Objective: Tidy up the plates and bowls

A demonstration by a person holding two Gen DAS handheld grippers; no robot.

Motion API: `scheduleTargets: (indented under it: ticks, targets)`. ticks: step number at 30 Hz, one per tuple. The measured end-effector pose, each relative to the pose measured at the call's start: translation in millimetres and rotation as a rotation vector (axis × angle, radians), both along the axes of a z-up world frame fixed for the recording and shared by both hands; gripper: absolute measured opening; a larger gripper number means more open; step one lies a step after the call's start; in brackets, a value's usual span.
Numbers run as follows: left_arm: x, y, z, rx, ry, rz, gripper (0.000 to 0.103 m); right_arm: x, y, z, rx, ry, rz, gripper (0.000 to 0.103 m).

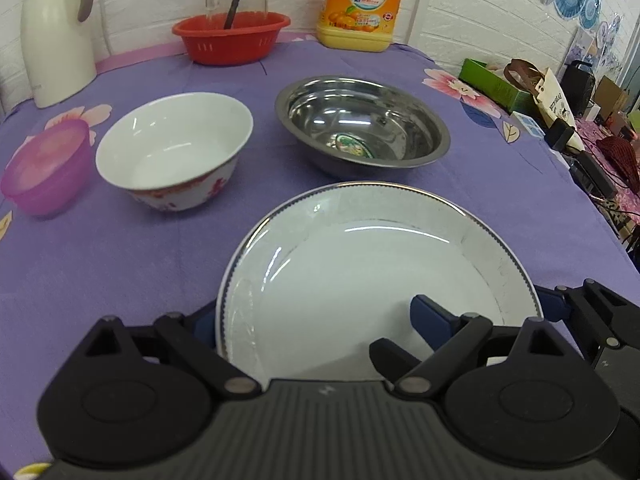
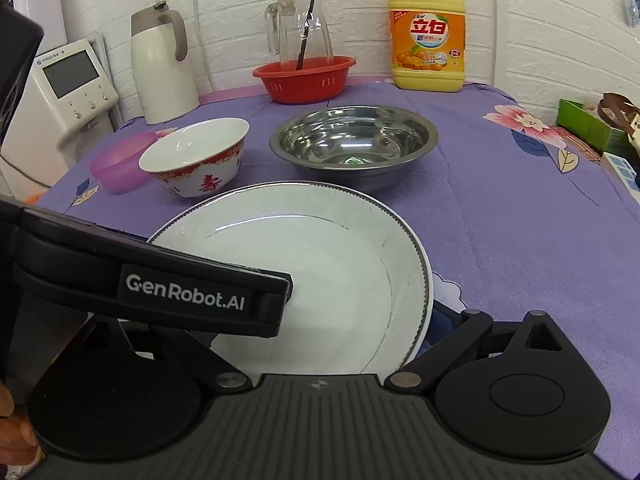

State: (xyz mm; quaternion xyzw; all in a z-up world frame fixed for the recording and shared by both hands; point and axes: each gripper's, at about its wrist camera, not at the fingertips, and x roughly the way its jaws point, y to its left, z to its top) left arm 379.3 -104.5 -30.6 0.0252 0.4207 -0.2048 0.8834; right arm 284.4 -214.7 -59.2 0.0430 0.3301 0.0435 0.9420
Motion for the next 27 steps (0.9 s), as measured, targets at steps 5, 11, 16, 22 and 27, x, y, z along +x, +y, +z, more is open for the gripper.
scheduleTargets:
  ticks: [5, 11, 16, 22, 27]
  targets:
    - [-25, 4, 13, -0.045, -0.031, -0.005, 0.092, -22, 0, 14, -0.018, -0.044, -0.02, 0.103]
    - [-67, 32, 36, -0.107, -0.099, 0.013, 0.092, -55, 11, 32, -0.007, -0.088, -0.008, 0.103]
    - [-108, 80, 48, -0.114, -0.152, 0.075, 0.092, -86, 42, 46, -0.001, -0.129, 0.058, 0.103]
    - [-150, 149, 43, -0.064, -0.183, 0.201, 0.092, -106, 103, 50, 0.009, -0.154, 0.191, 0.103]
    - [-170, 191, 21, -0.048, -0.15, 0.285, 0.092, -112, 146, 36, 0.023, -0.111, 0.287, 0.103]
